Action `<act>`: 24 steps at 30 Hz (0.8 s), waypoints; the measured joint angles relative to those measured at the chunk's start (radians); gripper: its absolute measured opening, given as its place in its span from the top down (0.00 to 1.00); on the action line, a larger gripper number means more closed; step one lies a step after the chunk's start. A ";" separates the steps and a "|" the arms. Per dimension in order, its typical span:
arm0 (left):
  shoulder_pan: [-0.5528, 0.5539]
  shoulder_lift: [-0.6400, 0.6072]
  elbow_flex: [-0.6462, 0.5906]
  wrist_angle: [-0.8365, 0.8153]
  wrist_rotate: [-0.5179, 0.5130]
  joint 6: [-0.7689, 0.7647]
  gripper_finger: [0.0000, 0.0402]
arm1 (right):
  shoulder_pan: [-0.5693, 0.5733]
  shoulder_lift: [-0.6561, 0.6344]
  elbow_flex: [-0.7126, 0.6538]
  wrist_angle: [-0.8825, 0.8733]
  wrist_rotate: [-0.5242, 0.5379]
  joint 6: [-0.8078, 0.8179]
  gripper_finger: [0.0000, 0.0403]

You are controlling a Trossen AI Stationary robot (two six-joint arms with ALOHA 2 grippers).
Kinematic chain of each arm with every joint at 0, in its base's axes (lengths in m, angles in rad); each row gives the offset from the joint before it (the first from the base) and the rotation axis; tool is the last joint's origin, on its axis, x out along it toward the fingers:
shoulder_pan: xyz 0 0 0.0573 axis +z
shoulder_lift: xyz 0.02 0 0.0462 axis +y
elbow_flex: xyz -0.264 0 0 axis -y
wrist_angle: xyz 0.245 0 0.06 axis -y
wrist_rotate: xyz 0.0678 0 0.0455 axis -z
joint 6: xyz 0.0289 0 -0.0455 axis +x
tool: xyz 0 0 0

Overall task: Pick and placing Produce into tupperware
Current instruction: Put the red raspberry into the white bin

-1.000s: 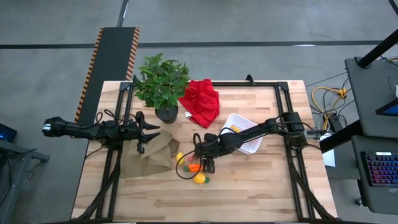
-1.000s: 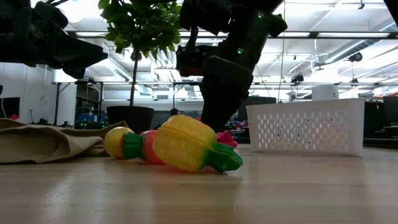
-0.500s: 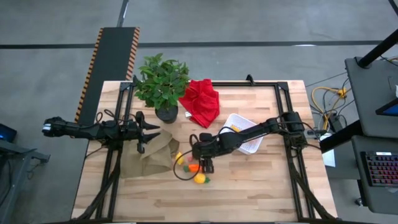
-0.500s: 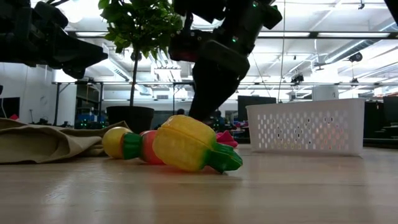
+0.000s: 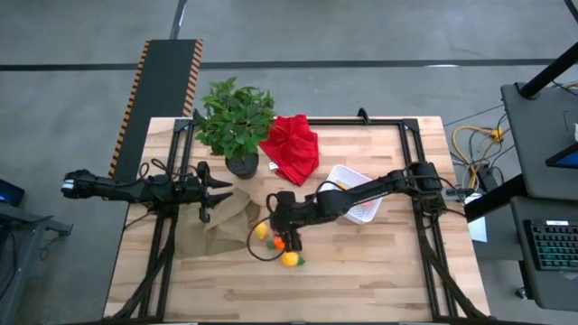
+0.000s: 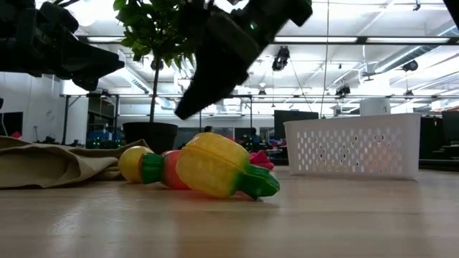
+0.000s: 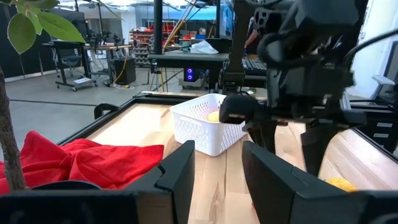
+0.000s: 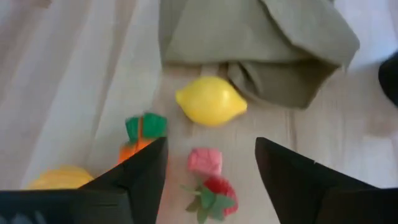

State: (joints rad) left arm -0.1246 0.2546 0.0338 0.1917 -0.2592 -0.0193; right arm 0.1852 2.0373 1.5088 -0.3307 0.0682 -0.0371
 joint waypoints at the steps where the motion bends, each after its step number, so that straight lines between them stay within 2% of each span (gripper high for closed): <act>1: 0.000 0.000 0.000 0.000 0.000 0.000 0.70 | 0.000 0.000 0.009 -0.002 -0.004 -0.010 0.37; 6: 0.000 0.000 0.000 0.000 0.000 0.000 0.70 | 0.005 0.022 0.063 0.010 0.009 -0.100 0.23; 9: 0.000 0.000 0.000 0.000 0.001 0.000 0.70 | 0.005 0.068 0.104 0.007 0.007 -0.187 0.18; 17: 0.000 -0.006 0.000 0.000 0.003 0.004 0.70 | -0.004 0.174 0.233 -0.074 0.012 -0.227 0.19; 24: 0.000 -0.006 0.000 -0.001 0.003 0.007 0.70 | -0.028 0.130 0.292 -0.264 0.036 -0.105 0.19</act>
State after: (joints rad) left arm -0.1246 0.2481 0.0341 0.1905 -0.2560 -0.0120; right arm 0.1576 2.1673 1.8003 -0.5945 0.1041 -0.1419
